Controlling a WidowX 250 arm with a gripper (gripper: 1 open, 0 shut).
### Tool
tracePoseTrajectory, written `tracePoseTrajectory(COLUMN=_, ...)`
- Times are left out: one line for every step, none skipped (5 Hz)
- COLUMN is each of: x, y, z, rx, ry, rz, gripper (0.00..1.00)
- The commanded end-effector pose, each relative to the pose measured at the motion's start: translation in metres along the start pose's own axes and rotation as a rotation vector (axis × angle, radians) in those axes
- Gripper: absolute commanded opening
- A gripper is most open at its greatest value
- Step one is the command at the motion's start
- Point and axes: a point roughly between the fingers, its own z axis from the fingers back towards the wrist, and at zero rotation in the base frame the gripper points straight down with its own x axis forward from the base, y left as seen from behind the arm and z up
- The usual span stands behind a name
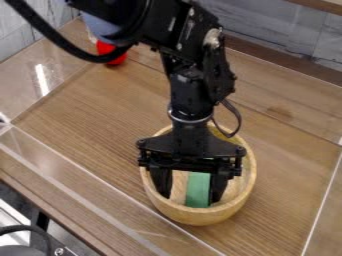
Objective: Remove the green object from the brown bowl and put it on the table
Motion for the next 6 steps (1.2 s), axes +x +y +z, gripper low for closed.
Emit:
tracePoseTrajectory(x=-0.002, y=-0.003, z=0.003, rx=-0.016, ry=-0.026, rz=-0.022, gripper=0.00)
tracePoseTrajectory(x=-0.005, y=-0.004, z=0.012, rx=-0.025, ry=-0.028, rz=-0.048, gripper=0.00)
tracePoseTrajectory(x=-0.008, y=-0.006, z=0.027, rx=-0.049, ry=-0.030, rz=-0.073, gripper=0.00)
tracePoseTrajectory(x=0.001, y=-0.001, z=0.044, rx=-0.084, ry=-0.045, rz=-0.077, gripper=0.00)
tracePoseTrajectory(x=0.016, y=0.009, z=0.056, rx=-0.108, ry=-0.075, rz=-0.061, gripper=0.00)
tracePoseTrajectory(x=0.031, y=0.022, z=0.093, rx=-0.128, ry=-0.111, rz=0.010, gripper=0.00)
